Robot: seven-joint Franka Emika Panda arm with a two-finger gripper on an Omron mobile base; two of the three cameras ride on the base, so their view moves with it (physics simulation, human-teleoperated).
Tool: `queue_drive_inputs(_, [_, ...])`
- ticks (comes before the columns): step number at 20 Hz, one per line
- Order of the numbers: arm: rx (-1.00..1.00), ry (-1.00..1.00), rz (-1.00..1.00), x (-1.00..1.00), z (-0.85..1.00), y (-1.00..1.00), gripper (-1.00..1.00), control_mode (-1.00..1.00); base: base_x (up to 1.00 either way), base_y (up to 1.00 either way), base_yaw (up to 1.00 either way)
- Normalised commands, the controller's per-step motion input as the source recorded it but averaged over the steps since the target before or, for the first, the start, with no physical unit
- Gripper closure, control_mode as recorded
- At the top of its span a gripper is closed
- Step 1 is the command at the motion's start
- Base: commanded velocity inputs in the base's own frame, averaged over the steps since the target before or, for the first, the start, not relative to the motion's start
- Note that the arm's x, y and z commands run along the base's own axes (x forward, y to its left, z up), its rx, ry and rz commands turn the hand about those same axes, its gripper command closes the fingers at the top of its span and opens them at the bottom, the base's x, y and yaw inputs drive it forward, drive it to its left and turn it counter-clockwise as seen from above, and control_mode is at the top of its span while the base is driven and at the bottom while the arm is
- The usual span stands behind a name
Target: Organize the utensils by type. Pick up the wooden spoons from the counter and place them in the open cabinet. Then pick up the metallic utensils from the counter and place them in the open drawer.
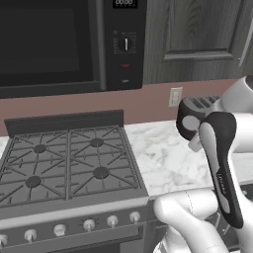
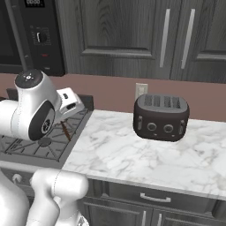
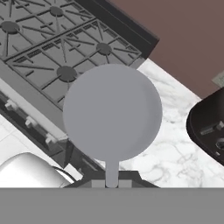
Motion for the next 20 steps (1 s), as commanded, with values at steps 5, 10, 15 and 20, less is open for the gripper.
queue_drive_inputs(5, [0.0, 0.04, 0.02, -0.01, 0.0, 0.01, 1.0, -1.0, 0.0, 0.0, 0.0])
queue_drive_inputs(10, [0.0, 0.0, 0.0, 0.0, 0.0, 0.0, 1.0, -1.0, 0.0, 0.0, 0.0])
queue_drive_inputs(15, [0.0, 0.0, 0.0, 0.0, 0.0, 0.0, 1.0, -1.0, 0.0, 0.0, 0.0])
queue_drive_inputs(20, [0.0, 0.0, 0.0, 0.0, 0.0, 0.0, 1.0, 1.0, -0.01, 0.0, 0.0])
